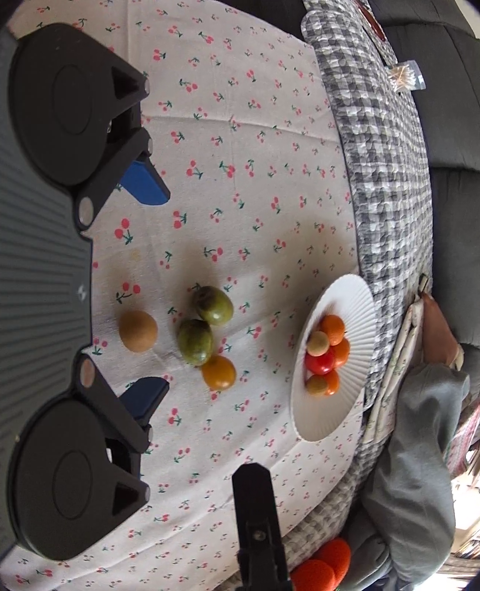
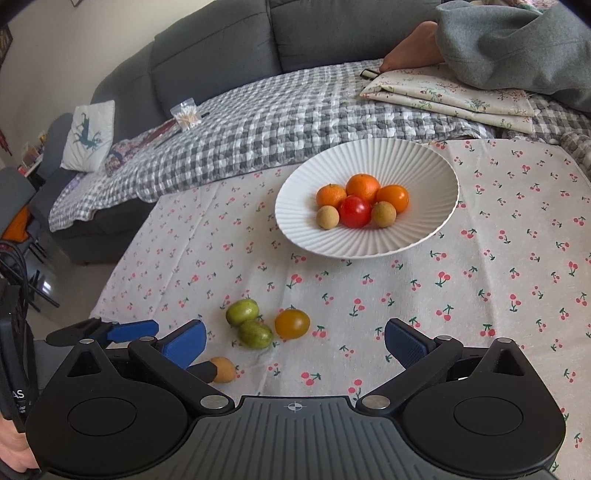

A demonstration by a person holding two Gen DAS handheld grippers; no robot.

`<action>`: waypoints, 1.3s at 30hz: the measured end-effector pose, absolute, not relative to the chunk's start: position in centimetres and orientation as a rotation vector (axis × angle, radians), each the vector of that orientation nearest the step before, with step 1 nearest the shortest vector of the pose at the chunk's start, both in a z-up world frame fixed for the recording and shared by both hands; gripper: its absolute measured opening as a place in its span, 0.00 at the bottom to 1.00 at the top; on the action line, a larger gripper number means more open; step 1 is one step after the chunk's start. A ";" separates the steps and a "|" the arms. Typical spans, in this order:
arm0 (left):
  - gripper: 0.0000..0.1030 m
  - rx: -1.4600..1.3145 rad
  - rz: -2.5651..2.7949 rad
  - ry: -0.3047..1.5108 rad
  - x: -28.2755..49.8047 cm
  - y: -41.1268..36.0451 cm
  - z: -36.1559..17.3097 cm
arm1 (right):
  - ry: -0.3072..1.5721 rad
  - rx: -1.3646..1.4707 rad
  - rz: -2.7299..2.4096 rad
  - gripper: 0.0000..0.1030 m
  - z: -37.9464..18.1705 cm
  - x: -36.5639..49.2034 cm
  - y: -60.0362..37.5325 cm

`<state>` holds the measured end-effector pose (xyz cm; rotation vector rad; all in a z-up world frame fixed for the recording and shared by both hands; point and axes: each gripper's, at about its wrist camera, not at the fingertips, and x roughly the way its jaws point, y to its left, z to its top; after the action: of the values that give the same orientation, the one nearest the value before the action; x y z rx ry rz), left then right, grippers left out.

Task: Organize fruits
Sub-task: 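Move both tools back toward the fruits left on the cloth, then grasp a tan kiwi with the left tool while the right tool grasps a yellow tomato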

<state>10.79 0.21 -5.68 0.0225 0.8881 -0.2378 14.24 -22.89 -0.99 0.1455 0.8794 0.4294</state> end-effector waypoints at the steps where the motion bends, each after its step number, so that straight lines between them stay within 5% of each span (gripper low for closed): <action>1: 0.93 0.024 -0.245 0.889 10.8 0.1 -5.9 | 0.881 0.136 0.427 1.00 -1.1 14.3 -22.8; 7: 0.65 0.097 -0.295 0.913 10.8 -1.5 -7.3 | 0.884 0.123 0.430 1.00 -1.9 14.5 -22.4; 9: 0.45 0.128 -0.310 0.919 10.8 -2.1 -7.7 | 0.885 0.115 0.426 1.00 -2.2 14.7 -22.1; 14: 0.25 0.123 -0.320 0.913 11.0 -2.1 -7.7 | 0.886 0.111 0.418 0.98 -3.0 15.2 -21.7; 36: 0.25 0.087 -0.262 0.917 11.3 -0.1 -6.9 | 0.928 0.160 0.383 0.56 -7.4 18.5 -19.0; 39: 0.25 0.083 -0.257 0.918 11.4 0.0 -7.0 | 0.928 0.137 0.384 0.30 -7.4 18.6 -18.7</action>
<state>11.42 0.01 -6.99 0.0829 0.9176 -0.2574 18.60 -18.72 -7.39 0.1371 0.9282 0.3837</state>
